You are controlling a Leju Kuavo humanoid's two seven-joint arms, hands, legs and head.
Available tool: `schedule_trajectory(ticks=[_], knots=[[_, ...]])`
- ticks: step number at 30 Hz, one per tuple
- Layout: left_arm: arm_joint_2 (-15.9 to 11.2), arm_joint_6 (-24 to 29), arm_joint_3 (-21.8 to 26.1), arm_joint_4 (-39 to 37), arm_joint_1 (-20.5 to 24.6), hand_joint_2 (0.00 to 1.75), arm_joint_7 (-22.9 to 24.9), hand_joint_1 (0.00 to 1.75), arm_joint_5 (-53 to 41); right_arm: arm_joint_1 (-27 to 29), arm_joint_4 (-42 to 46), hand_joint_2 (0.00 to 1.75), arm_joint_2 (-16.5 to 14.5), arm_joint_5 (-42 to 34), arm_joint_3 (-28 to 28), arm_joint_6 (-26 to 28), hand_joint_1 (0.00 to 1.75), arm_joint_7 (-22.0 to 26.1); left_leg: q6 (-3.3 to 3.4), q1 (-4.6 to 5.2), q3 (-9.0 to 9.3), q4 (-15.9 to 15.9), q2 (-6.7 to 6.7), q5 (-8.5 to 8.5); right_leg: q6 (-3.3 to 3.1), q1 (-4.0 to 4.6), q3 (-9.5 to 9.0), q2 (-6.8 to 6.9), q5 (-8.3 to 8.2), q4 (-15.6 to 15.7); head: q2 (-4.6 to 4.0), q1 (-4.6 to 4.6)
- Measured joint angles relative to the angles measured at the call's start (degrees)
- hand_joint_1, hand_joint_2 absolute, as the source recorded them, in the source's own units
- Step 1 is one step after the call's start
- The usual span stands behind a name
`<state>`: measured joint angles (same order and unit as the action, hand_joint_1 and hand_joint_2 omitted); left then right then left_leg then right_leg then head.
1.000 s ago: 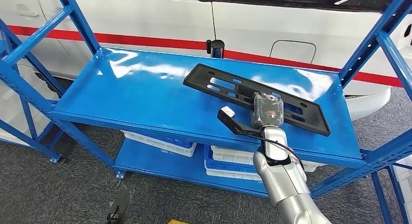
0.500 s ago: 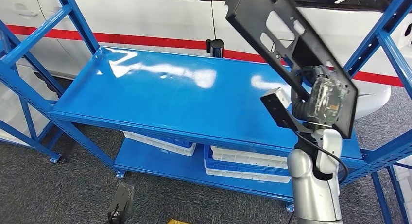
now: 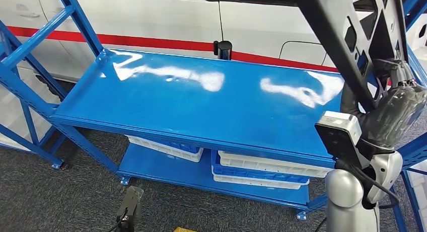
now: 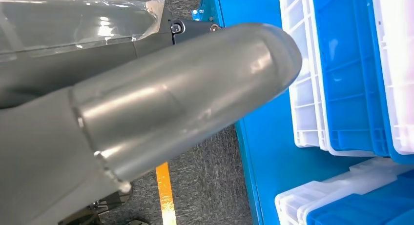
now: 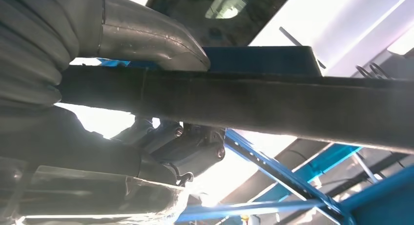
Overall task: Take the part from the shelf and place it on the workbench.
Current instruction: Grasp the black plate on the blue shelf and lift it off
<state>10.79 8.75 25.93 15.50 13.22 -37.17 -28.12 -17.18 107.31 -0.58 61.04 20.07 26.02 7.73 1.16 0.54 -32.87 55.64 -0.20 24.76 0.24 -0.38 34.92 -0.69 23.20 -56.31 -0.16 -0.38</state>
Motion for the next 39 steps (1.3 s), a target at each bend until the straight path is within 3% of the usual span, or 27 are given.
schedule_trajectory(ticks=[3,8,10,12,14,16,18,19,21,22,23,26,28,29,31,33,34,37,39], knots=[[0.1,-0.2,0.0,0.0,0.1,0.0,0.6,0.0,0.2,0.0,0.8,1.75,0.5,-5.5,0.4,-1.0,1.75,1.7,0.0,0.0,0.0,0.0,0.0,0.0,0.0,0.0,0.0,0.0,0.0,0.0,0.0,0.0],[0.3,-2.6,0.0,0.0,0.5,0.0,2.2,0.0,1.6,-0.3,2.0,1.75,1.0,-22.7,1.3,-7.8,1.75,6.1,0.03,0.06,-0.1,0.1,-0.01,0.09,0.08,-0.17,-0.02,0.02,-0.03,0.1,-0.01,0.01],[0.3,-2.1,0.0,0.0,0.6,0.0,4.6,0.0,1.9,-1.0,2.0,1.75,1.0,-29.3,1.3,-10.9,1.75,7.3,0.5,0.21,-0.16,0.2,-0.02,-0.01,0.53,-0.48,-0.11,0.01,-0.33,0.3,0.01,-0.04],[0.4,-1.2,0.1,0.0,0.7,0.0,6.6,0.0,1.9,-2.2,2.0,1.75,0.8,-35.0,1.3,-13.7,1.75,7.7,1.49,-0.05,0.57,-1.2,0.12,-1.09,0.99,-0.38,-0.01,0.05,-0.32,0.3,0.01,-0.07],[0.6,-1.0,0.1,0.0,1.0,0.0,7.4,0.0,1.9,-3.6,1.9,1.75,0.6,-39.0,1.2,-15.7,1.75,7.9,2.17,-0.52,1.33,-3.0,0.33,-2.29,0.81,-0.24,1.34,0.16,1.8,-2.8,0.0,-0.02],[0.7,-0.8,0.1,0.0,1.1,0.0,7.7,0.0,2.0,-4.3,1.6,1.75,0.5,-41.3,1.2,-16.9,1.75,7.9,2.18,-0.71,1.2,-3.2,0.38,-2.66,0.66,-0.66,4.24,0.22,5.39,-10.2,0.0,-0.01],[0.9,-0.3,0.2,0.0,1.0,0.0,8.0,0.0,2.2,-4.6,1.3,1.75,0.4,-42.9,1.2,-17.6,1.75,7.8,1.81,-1.03,0.7,-3.0,0.35,-2.82,1.51,-1.37,5.96,0.27,7.06,-15.2,0.0,-0.02],[1.0,-0.1,0.2,0.0,0.9,0.0,8.1,0.0,2.3,-4.7,1.2,1.75,0.2,-43.5,1.2,-17.9,1.75,7.7,1.47,-1.32,0.35,-2.7,0.34,-2.85,2.36,-1.8,5.29,0.34,6.58,-14.5,0.0,-0.02],[1.0,0.3,0.2,0.0,0.9,0.0,8.3,0.0,2.5,-5.1,1.0,1.75,-0.1,-44.4,1.2,-18.2,1.75,7.4,0.37,-2.06,-0.67,-1.2,0.34,-2.52,4.46,-2.78,1.19,0.65,4.54,-7.5,0.01,0.01],[0.9,0.4,0.2,0.0,0.9,0.0,8.4,0.0,2.6,-5.2,1.0,1.75,-0.4,-44.7,1.1,-18.3,1.75,7.4,-0.31,-2.28,-1.37,-0.3,0.28,-2.24,5.06,-2.85,-0.61,0.5,3.75,-4.8,0.01,0.1],[0.8,0.5,0.2,0.0,0.9,0.0,8.4,0.0,2.7,-5.3,0.9,1.75,-0.6,-44.9,1.1,-18.3,1.75,7.3,-0.95,-2.35,-2.02,0.8,0.17,-1.91,5.21,-3.0,-1.59,0.29,3.53,-3.2,0.01,0.16],[0.7,0.8,0.3,0.0,0.8,0.0,8.5,0.0,3.0,-5.2,0.8,1.75,-1.3,-45.2,0.9,-18.4,1.75,7.3,-2.01,-2.4,-3.45,2.8,-0.24,-1.56,3.69,-3.11,-0.67,-0.41,4.16,-4.4,0.0,-0.03],[0.6,0.8,0.3,0.0,0.7,0.0,8.6,0.0,3.0,-5.2,0.8,1.75,-1.7,-45.3,0.8,-18.4,1.75,7.3,-2.3,-2.7,-4.36,4.3,-0.16,-0.16,2.59,-2.99,0.13,-0.38,3.89,-4.7,0.0,-0.27],[0.6,0.8,0.3,0.0,0.6,0.0,8.6,0.0,3.0,-5.2,0.7,1.75,-1.9,-45.3,0.8,-18.4,1.75,7.3,-2.41,-2.79,-5.16,6.3,-0.07,1.63,2.05,-2.88,0.5,-0.34,3.54,-4.7,0.01,-0.36],[0.6,0.8,0.3,0.0,0.6,0.0,8.6,0.0,3.0,-5.2,0.7,1.75,-2.1,-45.3,0.7,-18.4,1.75,7.3,-2.41,-2.72,-7.57,13.4,0.05,6.57,1.18,-2.37,1.27,-0.23,2.85,-4.7,0.01,-0.42],[0.6,0.8,0.4,0.0,0.6,0.0,8.6,0.0,3.0,-5.1,0.7,1.75,-2.3,-45.3,0.7,-18.4,1.75,7.3,-2.0,-2.54,-8.93,19.1,0.05,9.38,0.69,-1.7,2.22,-0.13,2.12,-4.7,0.01,-0.42],[0.6,0.8,0.4,0.0,0.6,0.0,8.6,0.0,3.0,-5.1,0.7,1.75,-2.3,-45.3,0.7,-18.4,1.75,7.3,-1.51,-2.34,-8.2,19.1,0.04,9.28,0.56,-1.33,2.68,-0.12,1.73,-4.7,0.0,-0.42],[0.4,0.8,0.7,0.0,0.7,0.0,8.6,0.0,3.0,-5.1,0.7,1.75,-2.5,-45.3,0.6,-18.4,1.75,7.3,1.23,-1.02,-0.73,9.1,0.04,6.56,0.46,-0.56,3.63,-0.15,0.58,-4.6,0.0,-0.32],[0.4,0.8,0.8,0.1,0.9,0.0,8.6,0.0,3.2,-5.2,0.7,1.75,-2.6,-45.3,0.6,-18.4,1.75,7.3,2.48,0.0,1.98,4.7,0.11,5.61,0.92,-0.95,3.63,0.05,-0.17,-4.2,0.0,-0.21]])
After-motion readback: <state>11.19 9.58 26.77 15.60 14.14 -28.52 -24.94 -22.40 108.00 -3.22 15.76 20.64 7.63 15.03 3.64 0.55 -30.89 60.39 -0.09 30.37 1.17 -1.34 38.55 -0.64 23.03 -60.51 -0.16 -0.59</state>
